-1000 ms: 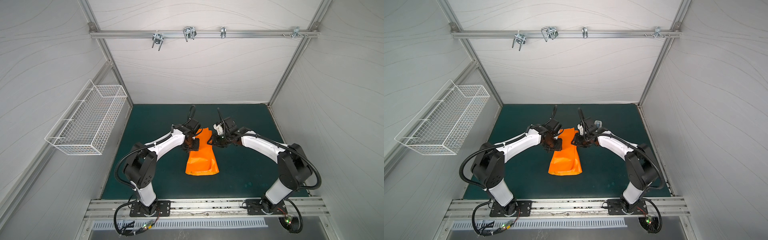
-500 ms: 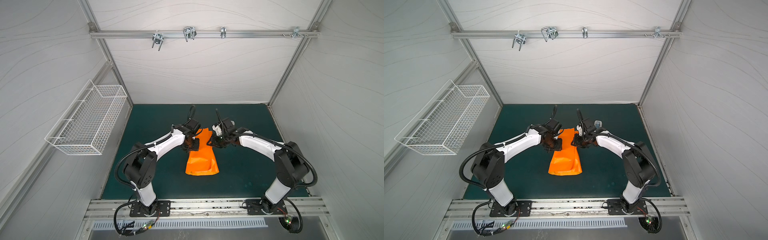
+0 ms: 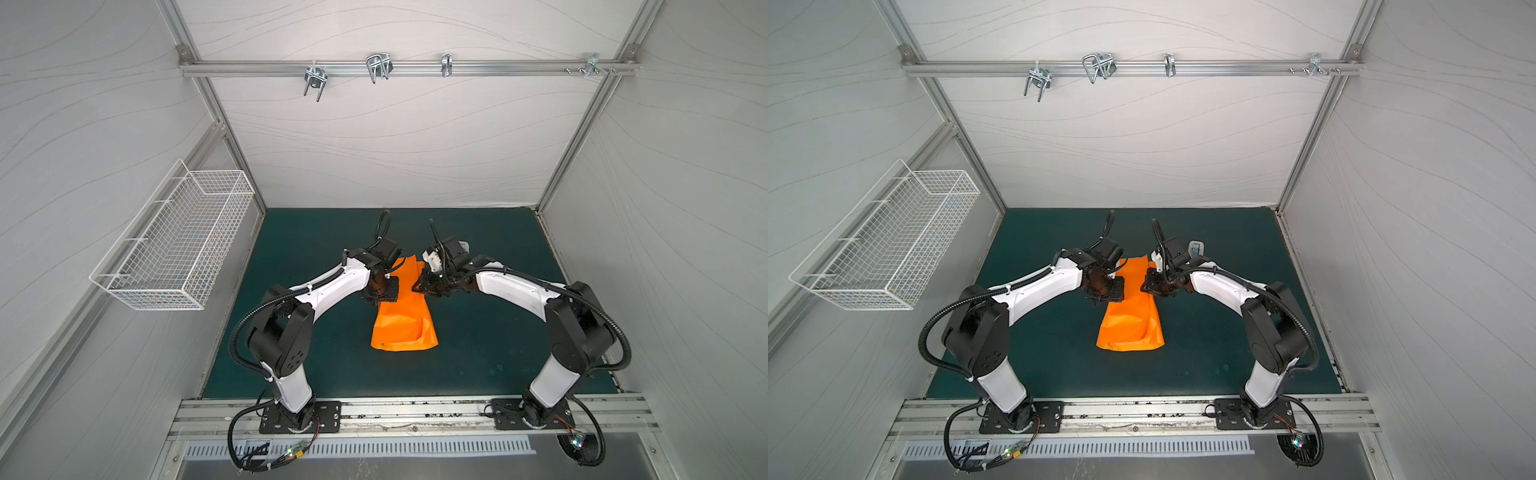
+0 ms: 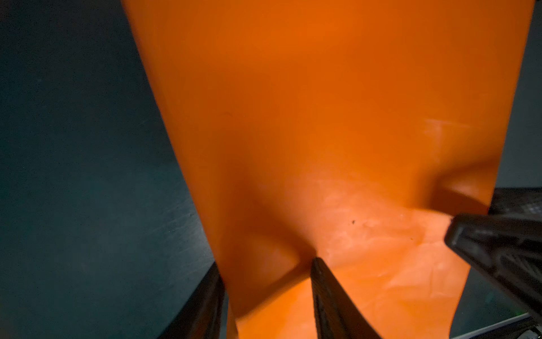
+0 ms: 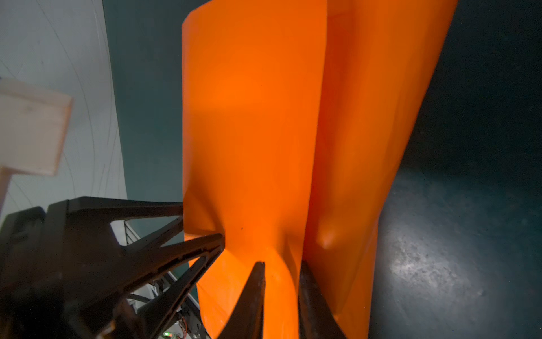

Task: Wrap a gift box in wrapping paper
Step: Smooth out the wrapping paper on the gift box.

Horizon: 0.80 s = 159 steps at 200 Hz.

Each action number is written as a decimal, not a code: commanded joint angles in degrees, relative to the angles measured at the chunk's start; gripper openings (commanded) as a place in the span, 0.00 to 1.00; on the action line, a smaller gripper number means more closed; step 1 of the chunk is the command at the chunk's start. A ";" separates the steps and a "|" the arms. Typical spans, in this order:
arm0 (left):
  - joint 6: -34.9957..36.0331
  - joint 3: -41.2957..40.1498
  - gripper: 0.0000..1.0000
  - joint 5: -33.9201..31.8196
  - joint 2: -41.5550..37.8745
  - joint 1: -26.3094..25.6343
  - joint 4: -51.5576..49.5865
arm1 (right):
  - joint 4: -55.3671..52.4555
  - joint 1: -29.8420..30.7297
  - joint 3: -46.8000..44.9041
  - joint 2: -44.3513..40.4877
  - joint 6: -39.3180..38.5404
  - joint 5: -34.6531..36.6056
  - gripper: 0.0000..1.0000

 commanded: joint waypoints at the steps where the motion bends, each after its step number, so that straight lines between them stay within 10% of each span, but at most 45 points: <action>1: 0.54 0.99 0.48 -0.21 2.20 -0.58 -0.30 | 0.84 0.29 -0.87 -0.34 0.25 -0.61 0.24; 159: 1.42 4.67 0.60 -3.76 0.61 -0.55 -4.00 | -0.05 -1.59 -2.94 1.58 -0.58 2.13 0.00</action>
